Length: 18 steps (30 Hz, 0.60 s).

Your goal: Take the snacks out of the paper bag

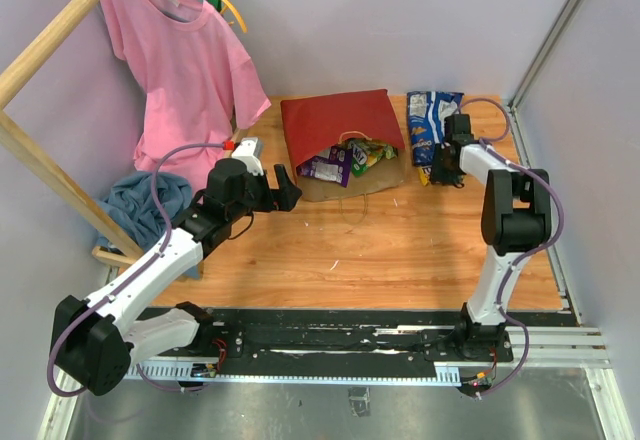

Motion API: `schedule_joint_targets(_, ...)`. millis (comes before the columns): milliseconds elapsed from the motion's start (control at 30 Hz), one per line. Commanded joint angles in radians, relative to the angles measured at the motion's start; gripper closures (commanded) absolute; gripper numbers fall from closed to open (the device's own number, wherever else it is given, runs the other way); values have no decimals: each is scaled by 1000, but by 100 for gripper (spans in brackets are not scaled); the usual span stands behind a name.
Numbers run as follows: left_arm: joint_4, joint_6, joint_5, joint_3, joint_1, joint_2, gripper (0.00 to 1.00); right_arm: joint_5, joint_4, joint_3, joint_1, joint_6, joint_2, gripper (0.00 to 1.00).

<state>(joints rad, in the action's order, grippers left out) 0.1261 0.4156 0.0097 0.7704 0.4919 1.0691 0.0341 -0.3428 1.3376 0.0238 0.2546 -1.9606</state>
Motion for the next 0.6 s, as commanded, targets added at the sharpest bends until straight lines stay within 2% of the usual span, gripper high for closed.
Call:
schedule_joint_targets(0, 8, -10, -16, 6, -6, -12, 0, 8, -30, 25, 41, 15, 17, 64)
schedule_joint_targets(267, 2, -10, -17, 1, -7, -21, 0, 68, -46, -4, 45, 5, 185, 64)
schedule_joint_targets(567, 20, -15, -31, -4, -7, -52, 0, 44, -9, 122, 29, -33, 39, 68)
